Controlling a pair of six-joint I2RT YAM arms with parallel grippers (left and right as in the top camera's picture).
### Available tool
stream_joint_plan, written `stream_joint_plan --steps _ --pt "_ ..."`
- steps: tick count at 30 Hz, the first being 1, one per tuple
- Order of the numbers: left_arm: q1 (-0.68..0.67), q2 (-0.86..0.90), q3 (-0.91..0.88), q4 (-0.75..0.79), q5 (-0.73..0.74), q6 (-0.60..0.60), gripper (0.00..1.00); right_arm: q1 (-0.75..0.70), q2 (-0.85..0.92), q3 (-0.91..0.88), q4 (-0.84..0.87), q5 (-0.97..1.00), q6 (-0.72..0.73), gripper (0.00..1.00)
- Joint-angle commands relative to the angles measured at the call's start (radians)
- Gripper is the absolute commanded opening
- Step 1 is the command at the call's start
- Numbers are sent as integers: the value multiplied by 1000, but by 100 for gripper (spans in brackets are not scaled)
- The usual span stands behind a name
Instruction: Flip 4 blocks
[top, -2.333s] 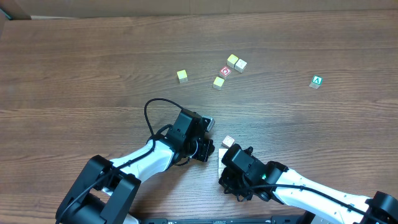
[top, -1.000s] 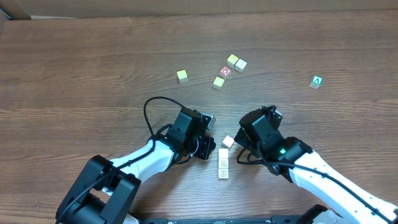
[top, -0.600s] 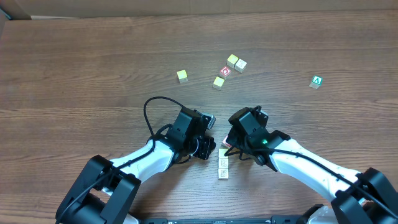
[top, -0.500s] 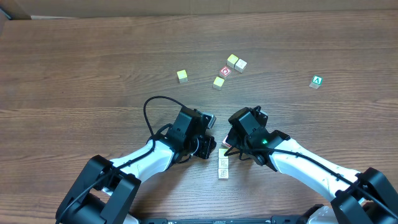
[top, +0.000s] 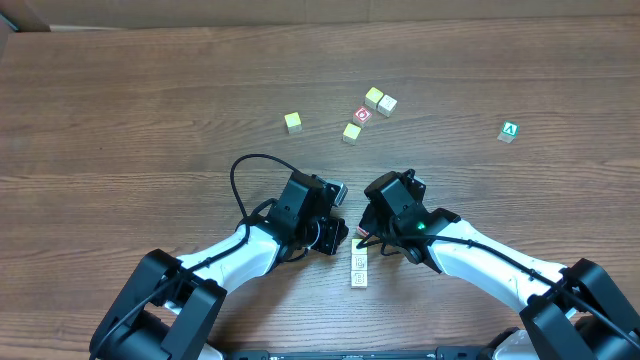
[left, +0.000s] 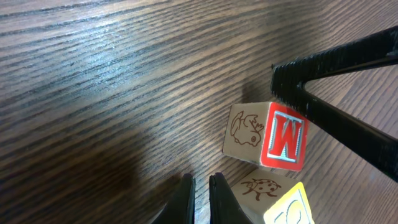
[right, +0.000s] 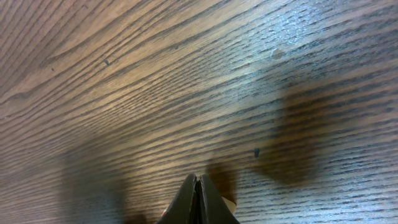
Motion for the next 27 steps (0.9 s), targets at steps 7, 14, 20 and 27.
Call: stream_joint_plan --steps 7,14,20,27 --pt "-5 14 -10 14 -1 -3 4 -4 3 22 23 -33 -13 4" --pt "-5 14 -10 14 -1 -3 4 -4 3 22 37 -71 -43 4" --pt "-5 14 -10 24 -2 -3 4 -4 3 22 37 -81 -57 4" --pt "-5 14 -10 25 -4 -3 4 -4 3 22 37 -108 -78 4"
